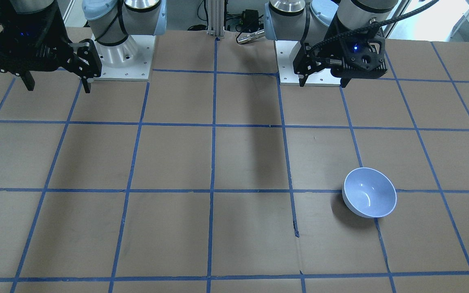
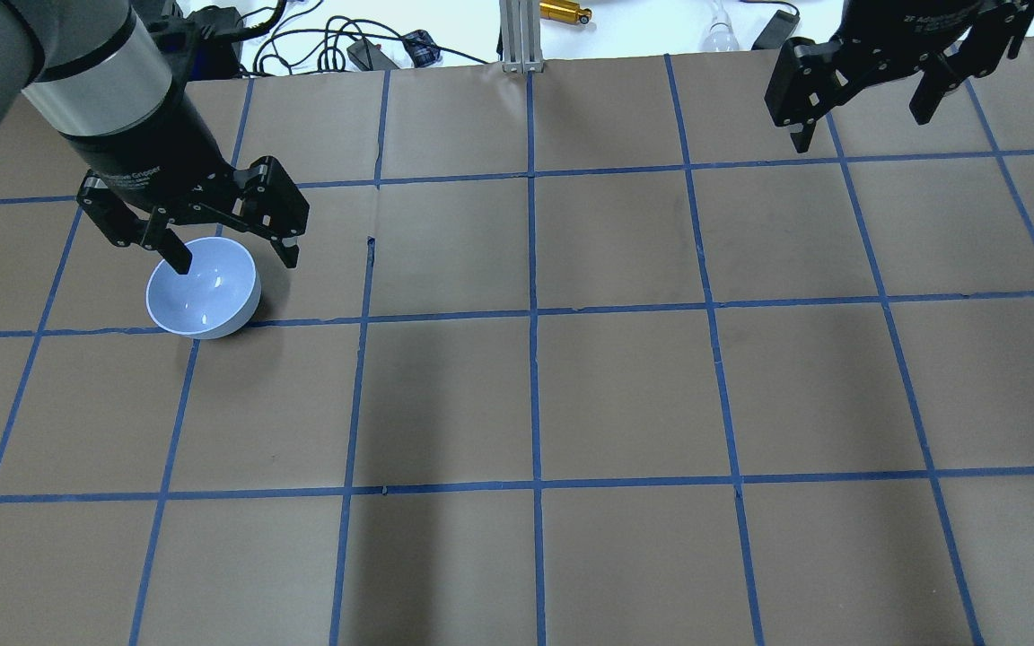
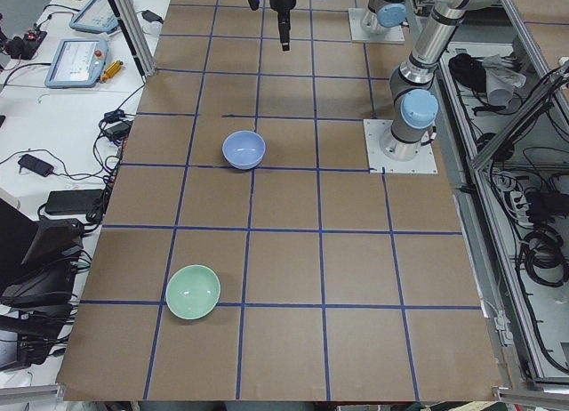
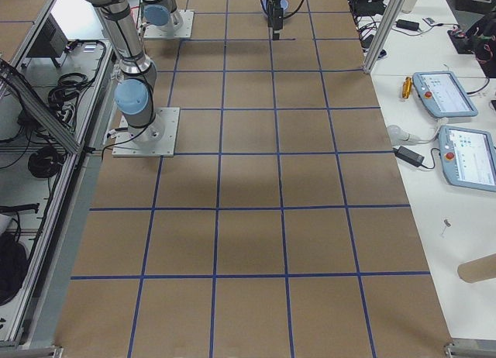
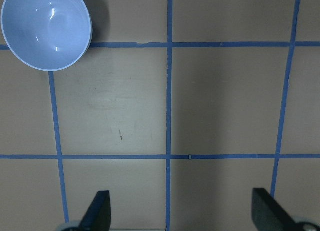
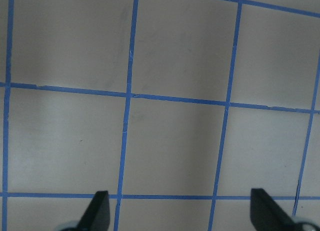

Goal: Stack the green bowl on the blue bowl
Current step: 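Swing the left arm away from the blue bowl toward the green bowl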

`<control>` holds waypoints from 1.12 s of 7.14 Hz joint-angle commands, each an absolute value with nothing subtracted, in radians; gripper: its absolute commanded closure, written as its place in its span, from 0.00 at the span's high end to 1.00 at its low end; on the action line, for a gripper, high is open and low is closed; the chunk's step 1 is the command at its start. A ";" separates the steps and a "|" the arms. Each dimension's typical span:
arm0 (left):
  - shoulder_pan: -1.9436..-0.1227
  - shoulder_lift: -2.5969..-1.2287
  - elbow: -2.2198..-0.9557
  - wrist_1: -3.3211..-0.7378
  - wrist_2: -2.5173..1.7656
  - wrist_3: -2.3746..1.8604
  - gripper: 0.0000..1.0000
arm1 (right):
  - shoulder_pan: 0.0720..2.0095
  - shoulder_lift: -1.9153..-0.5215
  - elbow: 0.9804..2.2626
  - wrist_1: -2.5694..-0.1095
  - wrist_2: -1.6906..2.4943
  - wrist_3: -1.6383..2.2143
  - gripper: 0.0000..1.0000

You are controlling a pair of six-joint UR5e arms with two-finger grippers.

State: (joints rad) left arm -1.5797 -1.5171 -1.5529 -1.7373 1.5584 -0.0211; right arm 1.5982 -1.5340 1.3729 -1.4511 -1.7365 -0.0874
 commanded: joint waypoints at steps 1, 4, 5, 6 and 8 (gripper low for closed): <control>-1.569 -1.526 -1.552 -1.738 1.562 -0.017 1.00 | 1.598 -1.534 1.373 -1.451 -1.736 -0.087 1.00; -1.411 -1.540 -1.534 -1.724 1.575 0.349 1.00 | 1.597 -1.534 1.373 -1.451 -1.736 -0.087 1.00; -1.323 -1.545 -1.532 -1.718 1.575 0.517 1.00 | 1.598 -1.534 1.373 -1.451 -1.736 -0.087 1.00; -1.246 -1.561 -1.522 -1.689 1.581 0.699 1.00 | 1.597 -1.534 1.373 -1.451 -1.736 -0.087 1.00; -1.120 -1.613 -1.514 -1.620 1.589 0.995 1.00 | 1.598 -1.534 1.373 -1.451 -1.736 -0.087 1.00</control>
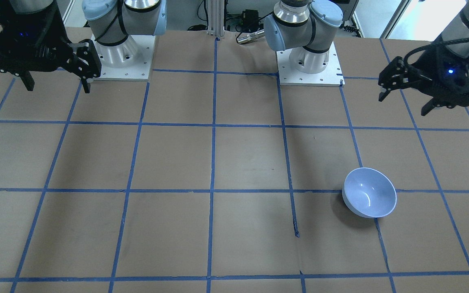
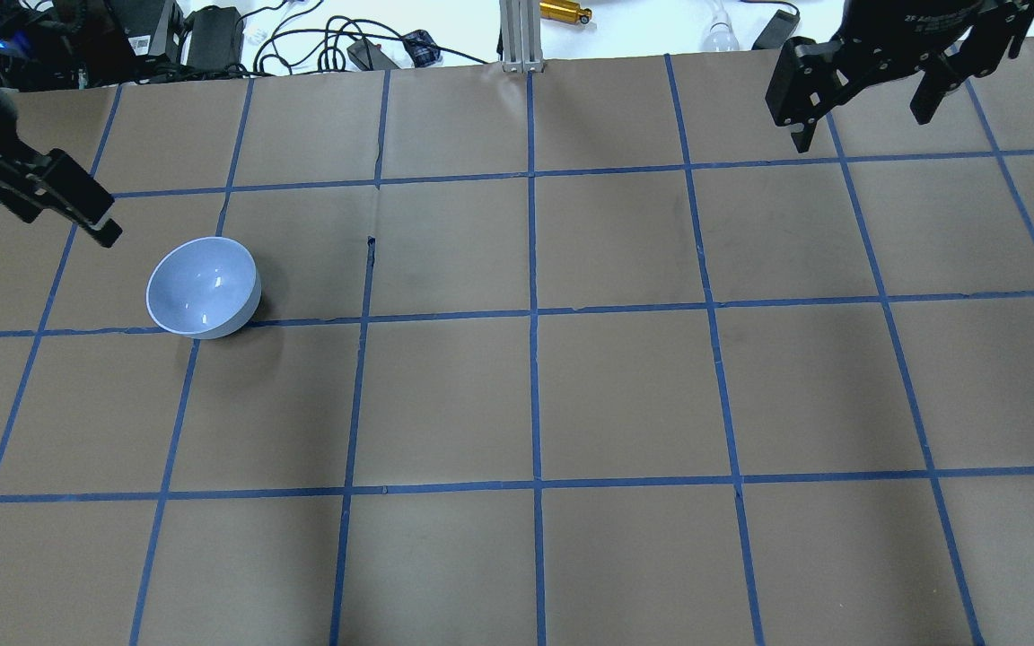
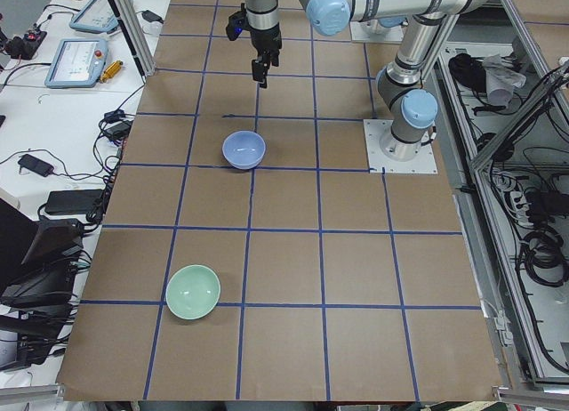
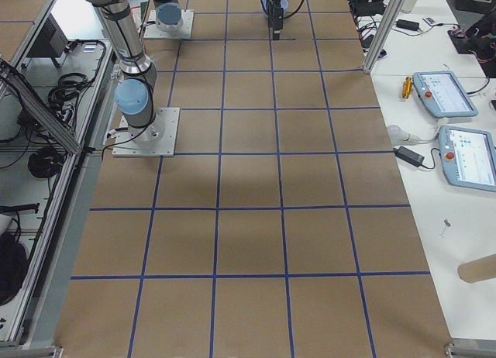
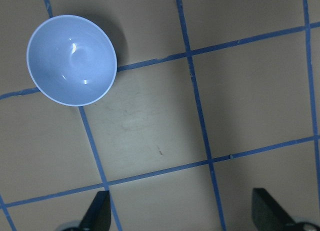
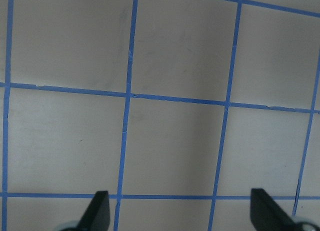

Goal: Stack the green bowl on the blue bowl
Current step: 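Swing the left arm away from the blue bowl toward the green bowl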

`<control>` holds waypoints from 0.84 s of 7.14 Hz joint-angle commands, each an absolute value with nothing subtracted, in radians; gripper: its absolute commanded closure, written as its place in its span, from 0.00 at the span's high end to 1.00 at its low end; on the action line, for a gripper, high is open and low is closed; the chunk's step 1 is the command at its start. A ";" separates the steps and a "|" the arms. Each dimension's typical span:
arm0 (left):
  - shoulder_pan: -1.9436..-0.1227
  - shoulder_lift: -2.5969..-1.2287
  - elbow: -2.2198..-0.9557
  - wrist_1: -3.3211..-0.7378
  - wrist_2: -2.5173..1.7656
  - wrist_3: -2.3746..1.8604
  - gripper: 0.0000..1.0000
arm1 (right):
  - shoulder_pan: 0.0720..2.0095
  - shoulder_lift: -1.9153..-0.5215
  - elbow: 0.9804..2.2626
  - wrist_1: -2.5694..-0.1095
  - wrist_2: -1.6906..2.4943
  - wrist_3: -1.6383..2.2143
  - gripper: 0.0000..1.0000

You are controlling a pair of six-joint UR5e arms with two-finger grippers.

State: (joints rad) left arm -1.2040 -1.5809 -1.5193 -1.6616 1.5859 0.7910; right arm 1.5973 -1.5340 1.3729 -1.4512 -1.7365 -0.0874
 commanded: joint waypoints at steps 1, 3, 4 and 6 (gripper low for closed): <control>-1.058 -1.652 -1.514 -1.544 1.591 1.150 1.00 | 1.597 -1.534 1.373 -1.451 -1.736 -0.087 1.00; -0.906 -1.747 -1.513 -1.461 1.589 1.416 1.00 | 1.598 -1.534 1.373 -1.451 -1.736 -0.087 1.00; -0.849 -1.800 -1.509 -1.337 1.591 1.548 1.00 | 1.598 -1.534 1.373 -1.451 -1.736 -0.087 1.00; -0.807 -1.909 -1.410 -1.282 1.592 1.702 1.00 | 1.597 -1.534 1.373 -1.451 -1.736 -0.087 1.00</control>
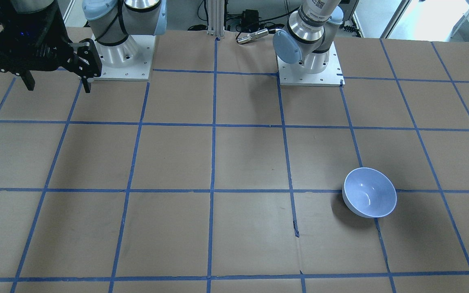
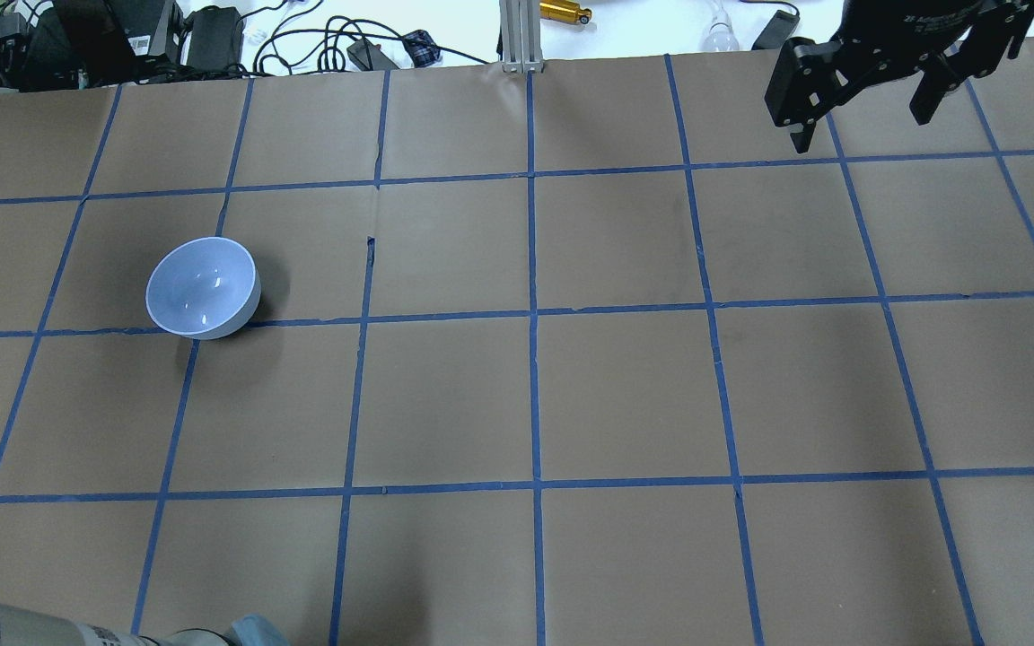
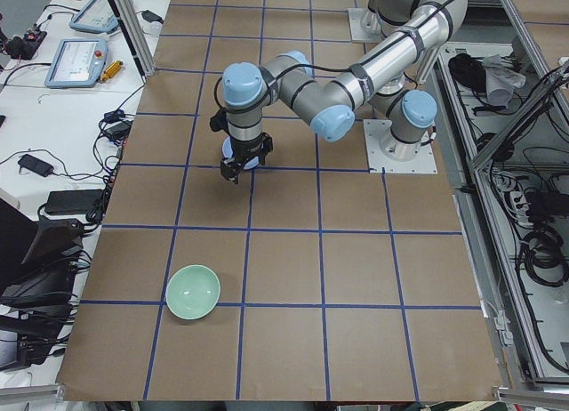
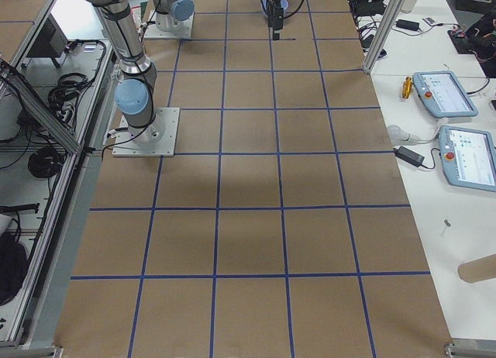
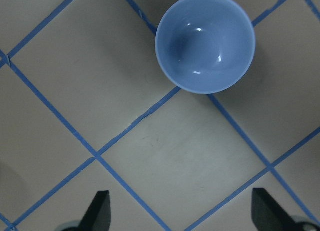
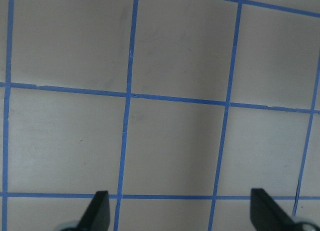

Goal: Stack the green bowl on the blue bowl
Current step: 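Swing the left arm away from the blue bowl toward the green bowl, then lower the left gripper onto the mint-green bowl rim and grasp it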

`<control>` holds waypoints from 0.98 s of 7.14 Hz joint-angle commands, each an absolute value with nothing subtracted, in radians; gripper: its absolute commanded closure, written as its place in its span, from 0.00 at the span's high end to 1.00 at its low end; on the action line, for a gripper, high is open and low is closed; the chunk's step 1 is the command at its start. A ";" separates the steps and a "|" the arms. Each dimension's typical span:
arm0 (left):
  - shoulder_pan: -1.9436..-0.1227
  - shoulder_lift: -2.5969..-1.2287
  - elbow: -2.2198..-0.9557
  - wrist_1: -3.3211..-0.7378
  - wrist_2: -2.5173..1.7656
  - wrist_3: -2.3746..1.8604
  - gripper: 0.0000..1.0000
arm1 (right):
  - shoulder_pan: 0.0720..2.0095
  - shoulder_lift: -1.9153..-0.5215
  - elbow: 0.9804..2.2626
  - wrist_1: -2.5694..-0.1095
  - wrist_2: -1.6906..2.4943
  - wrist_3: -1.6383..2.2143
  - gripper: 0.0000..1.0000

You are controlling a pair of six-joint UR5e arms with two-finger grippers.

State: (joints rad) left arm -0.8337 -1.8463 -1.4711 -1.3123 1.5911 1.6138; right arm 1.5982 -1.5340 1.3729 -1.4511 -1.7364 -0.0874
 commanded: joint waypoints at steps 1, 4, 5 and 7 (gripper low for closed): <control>-0.796 -1.981 -1.331 -1.282 1.591 1.754 1.00 | 1.598 -1.534 1.373 -1.451 -1.736 -0.087 1.00; -0.738 -2.159 -1.166 -1.278 1.582 1.949 0.98 | 1.598 -1.534 1.373 -1.451 -1.736 -0.087 1.00; -0.730 -2.207 -1.131 -1.276 1.580 2.007 0.96 | 1.597 -1.534 1.373 -1.451 -1.736 -0.087 1.00; -0.715 -2.291 -1.083 -1.272 1.565 2.028 0.96 | 1.598 -1.534 1.373 -1.451 -1.736 -0.087 1.00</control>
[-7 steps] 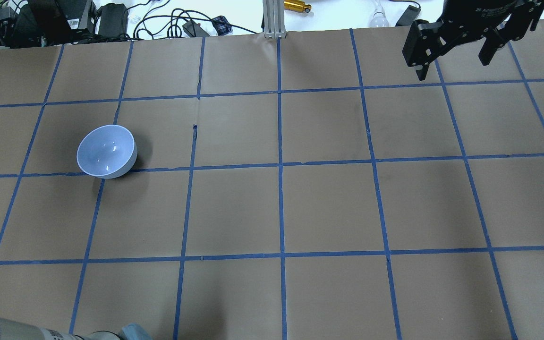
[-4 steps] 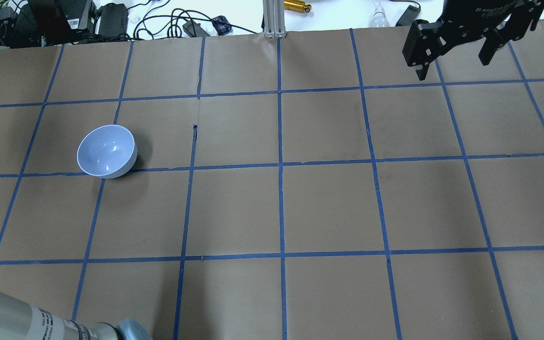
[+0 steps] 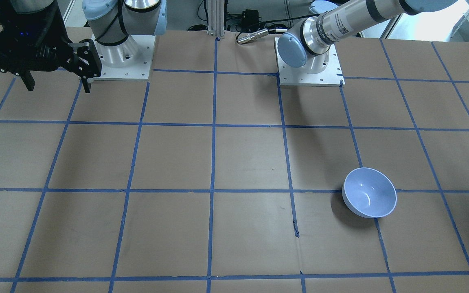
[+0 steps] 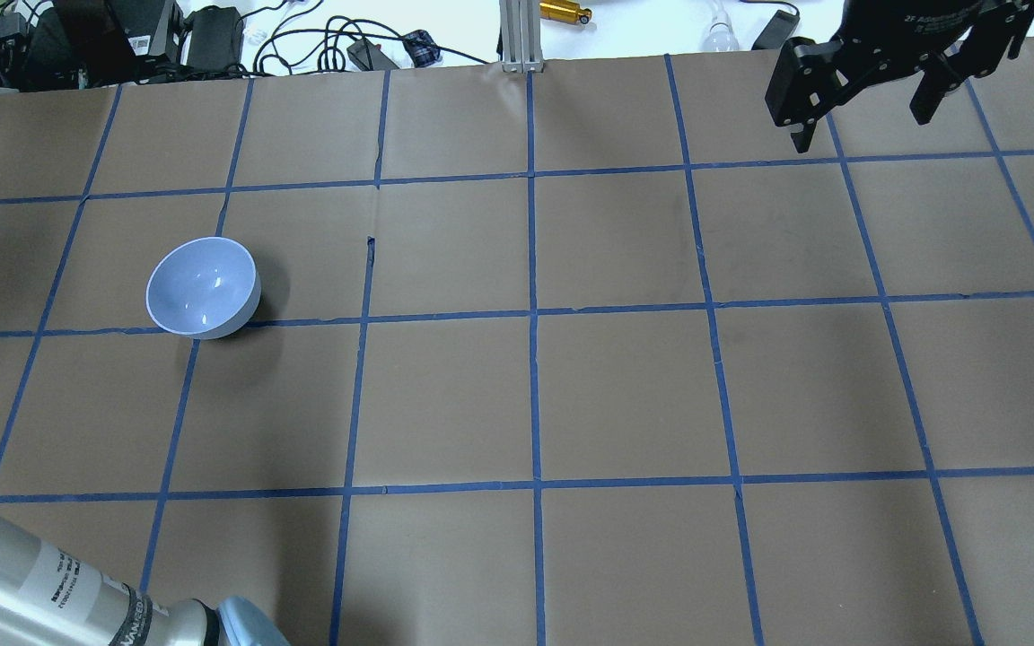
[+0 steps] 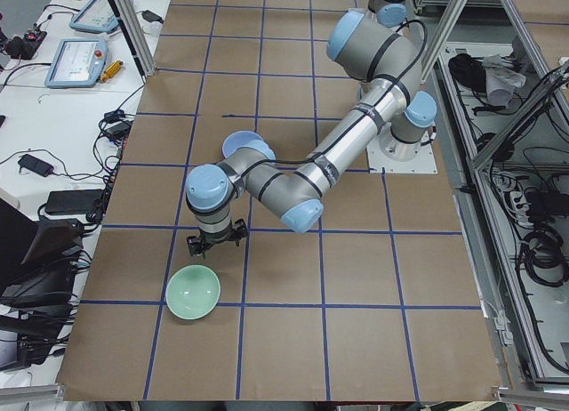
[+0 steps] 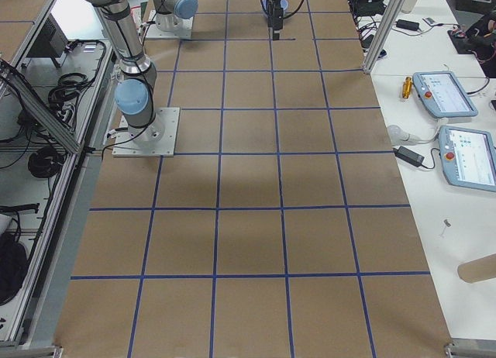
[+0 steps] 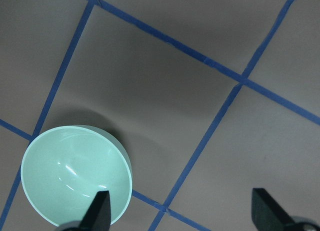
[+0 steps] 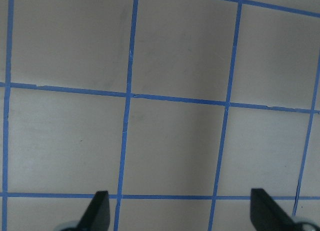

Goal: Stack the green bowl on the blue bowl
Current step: 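Lower the left gripper onto the mint-green bowl rim and grasp it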

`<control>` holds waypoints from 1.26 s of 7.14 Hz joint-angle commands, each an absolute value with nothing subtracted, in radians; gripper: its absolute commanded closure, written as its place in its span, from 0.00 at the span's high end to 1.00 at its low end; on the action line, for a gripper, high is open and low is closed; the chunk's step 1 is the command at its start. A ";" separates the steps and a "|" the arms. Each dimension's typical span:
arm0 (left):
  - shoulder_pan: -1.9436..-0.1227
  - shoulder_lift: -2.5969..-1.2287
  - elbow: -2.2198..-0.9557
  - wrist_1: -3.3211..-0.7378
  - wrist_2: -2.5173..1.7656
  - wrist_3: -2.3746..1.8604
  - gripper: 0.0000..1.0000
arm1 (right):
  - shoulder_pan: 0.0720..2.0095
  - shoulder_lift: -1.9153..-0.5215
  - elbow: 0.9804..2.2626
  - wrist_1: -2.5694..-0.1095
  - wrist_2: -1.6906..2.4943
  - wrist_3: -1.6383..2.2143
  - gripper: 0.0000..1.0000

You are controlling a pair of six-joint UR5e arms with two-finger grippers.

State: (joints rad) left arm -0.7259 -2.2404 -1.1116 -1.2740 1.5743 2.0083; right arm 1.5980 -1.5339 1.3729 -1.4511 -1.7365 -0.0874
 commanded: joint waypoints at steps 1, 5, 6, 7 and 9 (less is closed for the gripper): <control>-0.698 -2.318 -1.077 -1.264 1.562 2.066 0.96 | 1.598 -1.534 1.373 -1.451 -1.736 -0.087 1.00; -0.692 -2.388 -1.071 -1.154 1.562 2.098 0.98 | 1.598 -1.534 1.373 -1.451 -1.736 -0.087 1.00; -0.692 -2.402 -1.071 -1.117 1.563 2.108 0.98 | 1.598 -1.534 1.373 -1.451 -1.736 -0.087 1.00; -0.690 -2.413 -1.071 -1.108 1.563 2.111 0.98 | 1.597 -1.534 1.373 -1.451 -1.736 -0.087 1.00; -0.684 -2.451 -1.030 -1.104 1.563 2.109 0.98 | 1.597 -1.534 1.373 -1.451 -1.736 -0.087 1.00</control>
